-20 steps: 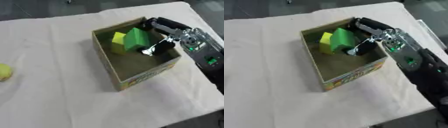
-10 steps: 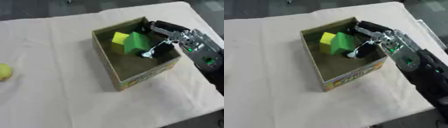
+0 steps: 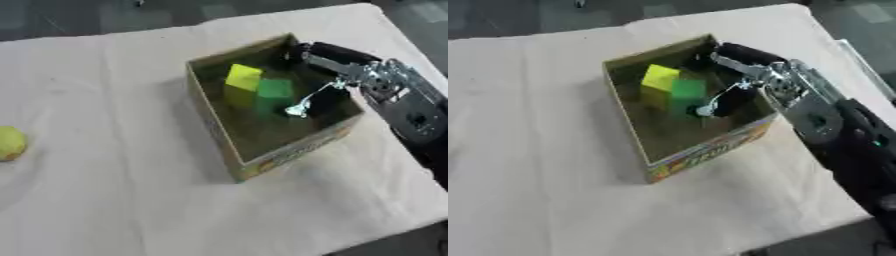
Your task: Pick up the objects with one hand, pass them to the other hand, and then place them into the box on the other side of the table.
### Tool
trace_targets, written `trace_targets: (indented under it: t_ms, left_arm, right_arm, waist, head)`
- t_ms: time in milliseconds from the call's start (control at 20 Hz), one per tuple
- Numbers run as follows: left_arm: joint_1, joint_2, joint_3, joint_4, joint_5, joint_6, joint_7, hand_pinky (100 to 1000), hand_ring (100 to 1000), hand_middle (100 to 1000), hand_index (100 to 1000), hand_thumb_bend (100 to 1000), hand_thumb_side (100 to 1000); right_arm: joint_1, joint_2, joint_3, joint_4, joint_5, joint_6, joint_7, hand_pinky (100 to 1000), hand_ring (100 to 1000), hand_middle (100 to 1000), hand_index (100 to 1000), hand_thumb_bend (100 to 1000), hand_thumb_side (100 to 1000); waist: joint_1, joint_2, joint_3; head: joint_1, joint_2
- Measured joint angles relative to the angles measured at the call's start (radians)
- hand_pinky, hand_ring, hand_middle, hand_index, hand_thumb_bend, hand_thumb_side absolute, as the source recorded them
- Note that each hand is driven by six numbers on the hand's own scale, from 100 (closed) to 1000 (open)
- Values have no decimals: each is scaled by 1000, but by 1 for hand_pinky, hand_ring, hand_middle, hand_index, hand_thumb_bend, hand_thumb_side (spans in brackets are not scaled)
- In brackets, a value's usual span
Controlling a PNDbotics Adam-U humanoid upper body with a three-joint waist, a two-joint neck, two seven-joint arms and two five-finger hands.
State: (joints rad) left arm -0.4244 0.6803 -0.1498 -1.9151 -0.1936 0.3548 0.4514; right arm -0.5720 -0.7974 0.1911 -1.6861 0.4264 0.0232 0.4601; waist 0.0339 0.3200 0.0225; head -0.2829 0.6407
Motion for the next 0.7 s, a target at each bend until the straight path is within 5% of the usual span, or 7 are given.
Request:
trace_targets:
  t_ms: [550,700]
  left_arm:
    - [6,0,14,0,0,8,9,878,729,680,824,523,806]
    - [12,0,20,-1,-1,12,14,877,730,673,824,506,784]
  right_arm:
    - [9,0,-59,-33,-68,23,-67,900,781,766,874,458,223]
    - [10,0,-86,-63,-146,45,-129,900,754,736,838,318,190]
  waist:
    - [0,0,-2]
    - [0,0,-3]
  head:
    - [16,0]
    - [47,0]
